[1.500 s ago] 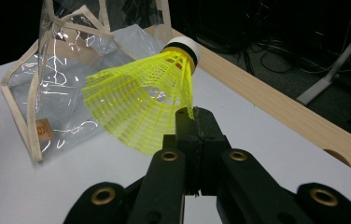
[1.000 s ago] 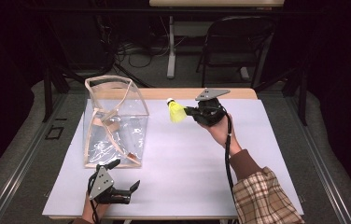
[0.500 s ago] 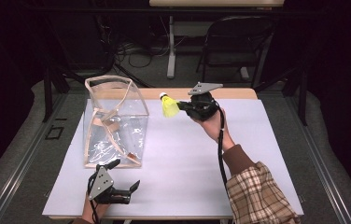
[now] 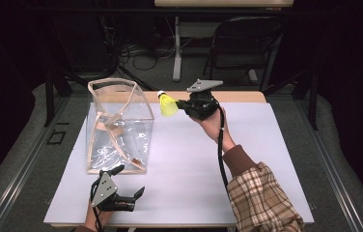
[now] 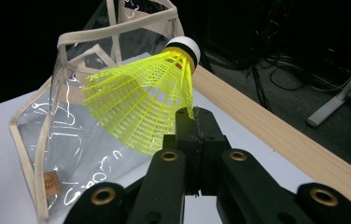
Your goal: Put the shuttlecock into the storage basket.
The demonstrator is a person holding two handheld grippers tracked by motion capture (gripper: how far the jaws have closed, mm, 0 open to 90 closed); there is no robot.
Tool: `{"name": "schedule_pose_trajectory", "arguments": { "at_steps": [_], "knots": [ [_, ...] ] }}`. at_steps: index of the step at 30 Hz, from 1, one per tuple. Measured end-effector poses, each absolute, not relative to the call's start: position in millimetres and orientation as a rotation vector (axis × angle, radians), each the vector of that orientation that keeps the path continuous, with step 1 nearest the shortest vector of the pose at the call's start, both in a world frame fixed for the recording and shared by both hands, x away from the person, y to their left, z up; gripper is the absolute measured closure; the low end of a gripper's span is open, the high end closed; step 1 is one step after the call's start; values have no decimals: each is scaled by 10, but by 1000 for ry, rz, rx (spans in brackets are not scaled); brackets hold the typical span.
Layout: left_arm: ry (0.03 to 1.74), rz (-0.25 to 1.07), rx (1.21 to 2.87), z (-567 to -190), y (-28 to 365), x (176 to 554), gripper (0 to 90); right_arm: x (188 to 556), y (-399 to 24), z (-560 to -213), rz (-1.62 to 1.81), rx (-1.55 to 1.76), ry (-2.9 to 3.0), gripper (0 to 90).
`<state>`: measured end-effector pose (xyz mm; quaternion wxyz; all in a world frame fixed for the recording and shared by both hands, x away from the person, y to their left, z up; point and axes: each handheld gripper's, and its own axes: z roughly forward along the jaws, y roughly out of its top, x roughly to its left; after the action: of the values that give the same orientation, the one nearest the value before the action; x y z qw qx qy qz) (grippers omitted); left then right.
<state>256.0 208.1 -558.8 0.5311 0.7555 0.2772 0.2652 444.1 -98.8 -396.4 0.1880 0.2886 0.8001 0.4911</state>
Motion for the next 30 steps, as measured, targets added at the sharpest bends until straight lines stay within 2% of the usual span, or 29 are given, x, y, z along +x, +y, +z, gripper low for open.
{"name": "schedule_pose_trajectory", "arguments": {
  "at_steps": [30],
  "knots": [
    [655, 627, 1794, -5578, 2085, 2552, 0, 4546, -614, -3749, 1426, 799, 2256, 900]
  ]
}}
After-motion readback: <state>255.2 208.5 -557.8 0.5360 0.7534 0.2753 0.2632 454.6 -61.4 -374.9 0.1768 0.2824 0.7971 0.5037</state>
